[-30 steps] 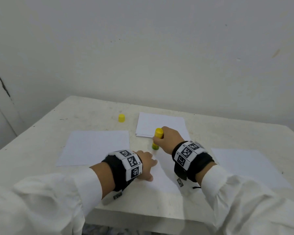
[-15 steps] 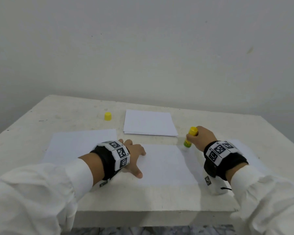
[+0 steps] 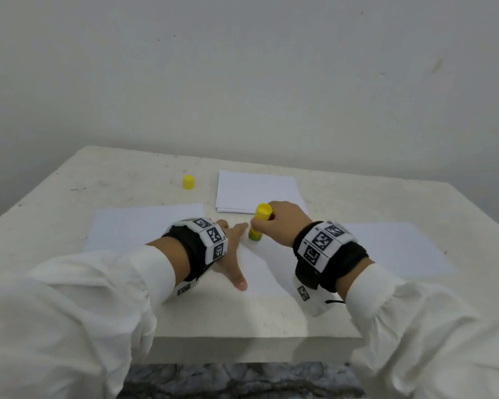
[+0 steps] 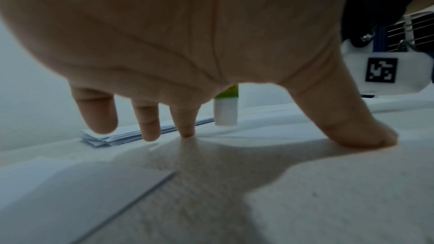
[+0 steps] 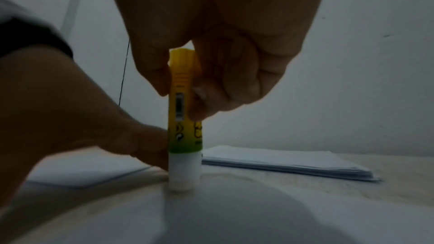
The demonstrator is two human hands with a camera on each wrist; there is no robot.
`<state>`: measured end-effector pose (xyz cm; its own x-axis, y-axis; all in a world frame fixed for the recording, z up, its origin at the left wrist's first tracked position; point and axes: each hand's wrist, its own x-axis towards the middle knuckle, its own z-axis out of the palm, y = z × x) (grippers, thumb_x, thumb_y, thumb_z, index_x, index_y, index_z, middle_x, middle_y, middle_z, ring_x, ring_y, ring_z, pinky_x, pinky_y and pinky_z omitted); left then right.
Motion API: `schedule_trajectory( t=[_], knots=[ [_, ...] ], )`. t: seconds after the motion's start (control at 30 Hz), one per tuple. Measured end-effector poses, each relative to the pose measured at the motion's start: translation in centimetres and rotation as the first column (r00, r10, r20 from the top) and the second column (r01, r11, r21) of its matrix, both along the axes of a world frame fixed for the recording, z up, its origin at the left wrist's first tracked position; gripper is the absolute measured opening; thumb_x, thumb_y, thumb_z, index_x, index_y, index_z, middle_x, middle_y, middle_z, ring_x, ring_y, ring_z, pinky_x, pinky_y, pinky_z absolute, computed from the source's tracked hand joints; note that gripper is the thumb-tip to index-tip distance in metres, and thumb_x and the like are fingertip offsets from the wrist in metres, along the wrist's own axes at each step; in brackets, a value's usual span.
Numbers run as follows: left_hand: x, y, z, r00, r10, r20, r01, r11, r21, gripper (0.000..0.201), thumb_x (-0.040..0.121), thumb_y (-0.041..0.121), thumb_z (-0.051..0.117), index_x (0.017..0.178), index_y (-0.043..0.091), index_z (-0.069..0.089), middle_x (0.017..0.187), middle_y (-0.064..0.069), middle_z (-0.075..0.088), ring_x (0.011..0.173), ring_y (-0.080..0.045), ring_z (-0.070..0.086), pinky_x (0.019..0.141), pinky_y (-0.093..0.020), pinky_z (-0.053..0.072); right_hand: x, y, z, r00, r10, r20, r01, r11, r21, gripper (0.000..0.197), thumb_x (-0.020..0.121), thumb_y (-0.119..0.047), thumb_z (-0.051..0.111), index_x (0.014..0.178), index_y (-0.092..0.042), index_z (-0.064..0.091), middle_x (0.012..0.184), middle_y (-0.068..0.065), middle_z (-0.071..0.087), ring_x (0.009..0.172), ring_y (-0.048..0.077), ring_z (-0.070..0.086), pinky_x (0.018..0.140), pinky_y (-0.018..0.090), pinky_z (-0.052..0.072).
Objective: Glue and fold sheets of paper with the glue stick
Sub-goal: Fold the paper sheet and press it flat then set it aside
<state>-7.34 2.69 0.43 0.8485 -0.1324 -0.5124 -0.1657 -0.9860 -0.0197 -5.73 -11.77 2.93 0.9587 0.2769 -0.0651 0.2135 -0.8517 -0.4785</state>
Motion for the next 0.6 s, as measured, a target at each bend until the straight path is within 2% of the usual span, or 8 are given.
schedule_trajectory(
  t=[0.1,0.2,0.3,0.4,0.5,0.6],
  knots=[
    [-0.1,-0.1,0.1,1.0,-0.005,-0.009,0.005,1.0,0.006,0.13,0.044,0.074,0.077,0.146,0.036,0.006,0.136,-0.006,0.034,0.123,-0.035,0.038,0.101,-0.05,0.038,0.0,0.6,-0.6,1.0,-0.009,0.002,0.009,1.0,-0.023,0.031,0.087,-0.035,0.057,0.066,-0.018,0.042,0.068,-0.003,0.047,0.07,0.017,0.047,0.055,0.024,0.033],
    [-0.1,0.0,0.1,0.999,-0.034,-0.005,0.034,0.999,0.03,0.125,0.044,0.077,0.076,0.144,0.04,0.01,0.136,-0.004,0.034,0.121,-0.035,0.039,0.102,-0.05,0.038,-0.9,0.3,-0.4,0.999,0.042,-0.021,-0.043,0.999,-0.024,0.032,0.088,-0.034,0.057,0.066,-0.016,0.042,0.065,-0.003,0.044,0.061,0.013,0.043,0.053,0.023,0.032],
    [-0.2,-0.1,0.2,0.995,-0.102,-0.007,0.102,0.994,0.024,0.114,0.06,0.069,0.074,0.148,0.038,0.008,0.151,0.0,0.022,0.134,-0.032,0.027,0.107,-0.047,0.028,-2.6,-0.4,-0.1,0.993,0.114,-0.041,-0.114,0.993,-0.01,0.034,0.087,-0.03,0.059,0.062,-0.017,0.042,0.06,-0.005,0.042,0.055,0.009,0.039,0.051,0.02,0.03],
    [0.0,-0.4,-0.2,0.991,-0.135,-0.01,0.135,0.99,0.042,0.119,0.055,0.074,0.072,0.148,0.032,0.011,0.156,0.003,0.016,0.141,-0.03,0.019,0.11,-0.051,0.022,-4.6,-1.1,0.1,0.988,0.138,-0.071,-0.14,0.99,-0.032,0.033,0.086,-0.03,0.061,0.062,-0.018,0.042,0.063,-0.006,0.044,0.057,0.007,0.04,0.054,0.021,0.032],
    [0.6,-0.7,-1.0,0.988,-0.153,-0.023,0.154,0.987,0.043,0.129,0.045,0.08,0.072,0.149,0.038,0.007,0.16,0.003,0.004,0.144,-0.031,0.013,0.115,-0.053,0.015,-5.8,-1.7,0.1,0.986,0.151,-0.076,-0.154,0.987,-0.044,0.027,0.086,-0.032,0.061,0.071,-0.012,0.05,0.069,-0.002,0.05,0.062,0.01,0.044,0.058,0.023,0.035],
    [0.6,-0.8,-0.7,0.99,-0.139,-0.021,0.14,0.989,0.054,0.128,0.059,0.07,0.074,0.153,0.025,-0.001,0.16,0.001,-0.003,0.146,-0.029,0.006,0.116,-0.048,0.013,-6.3,-3.0,0.2,0.991,0.123,-0.058,-0.126,0.99,-0.056,0.029,0.085,-0.031,0.061,0.084,-0.003,0.058,0.078,0.005,0.057,0.068,0.013,0.048,0.062,0.024,0.039]
  ],
)
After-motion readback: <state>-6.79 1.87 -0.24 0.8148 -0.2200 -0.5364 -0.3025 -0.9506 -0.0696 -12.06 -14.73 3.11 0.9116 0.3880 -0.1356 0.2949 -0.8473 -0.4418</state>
